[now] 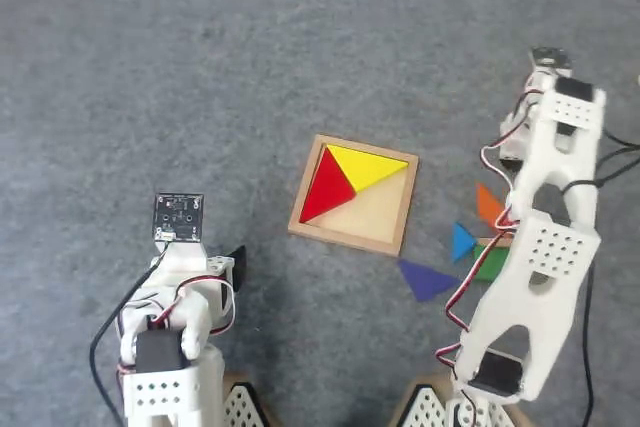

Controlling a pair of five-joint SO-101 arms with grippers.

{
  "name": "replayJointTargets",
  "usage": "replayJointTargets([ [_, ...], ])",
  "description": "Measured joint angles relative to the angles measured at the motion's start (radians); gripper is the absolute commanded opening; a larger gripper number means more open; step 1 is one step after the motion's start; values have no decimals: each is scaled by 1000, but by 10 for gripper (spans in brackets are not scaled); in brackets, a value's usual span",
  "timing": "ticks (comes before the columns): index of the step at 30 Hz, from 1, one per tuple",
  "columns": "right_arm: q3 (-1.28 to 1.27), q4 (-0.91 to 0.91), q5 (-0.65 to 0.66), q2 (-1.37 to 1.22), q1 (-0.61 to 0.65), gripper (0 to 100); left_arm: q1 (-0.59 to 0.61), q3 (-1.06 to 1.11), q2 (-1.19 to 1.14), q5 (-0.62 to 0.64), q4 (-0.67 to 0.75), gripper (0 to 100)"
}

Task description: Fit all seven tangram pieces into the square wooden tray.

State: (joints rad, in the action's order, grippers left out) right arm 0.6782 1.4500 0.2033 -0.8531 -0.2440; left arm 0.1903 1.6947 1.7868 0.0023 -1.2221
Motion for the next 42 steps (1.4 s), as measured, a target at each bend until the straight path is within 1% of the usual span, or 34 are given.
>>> replayJointTargets([
  [4, 18, 77, 84, 0, 3, 235, 0, 0, 0, 0, 0, 240],
  [6, 18, 109, 114, 5, 2, 267, 0, 0, 0, 0, 0, 240],
  [12, 18, 216, 133, 129, 3, 251, 2, 0, 0, 0, 0, 240],
  [15, 6, 233, 149, 178, 3, 250, 2, 0, 0, 0, 0, 240],
  [21, -155, 238, 226, 262, 34, 248, 2, 0, 0, 0, 0, 240],
  [26, -397, 130, 267, 450, 46, 247, 0, 0, 0, 0, 0, 240],
  [29, -592, 14, 308, 548, 60, 247, 0, 0, 0, 0, 0, 240],
  [32, -750, -126, 334, 552, 64, 247, 0, 0, 0, 0, 0, 240],
  [34, -770, -176, 353, 528, 72, 248, 2, 0, 0, 0, 0, 240],
  [36, -772, -190, 384, 482, 87, 248, 2, 0, 0, 0, 0, 240],
  [42, -683, -181, 399, 358, 101, 247, 2, 0, 0, 0, 0, 240],
])
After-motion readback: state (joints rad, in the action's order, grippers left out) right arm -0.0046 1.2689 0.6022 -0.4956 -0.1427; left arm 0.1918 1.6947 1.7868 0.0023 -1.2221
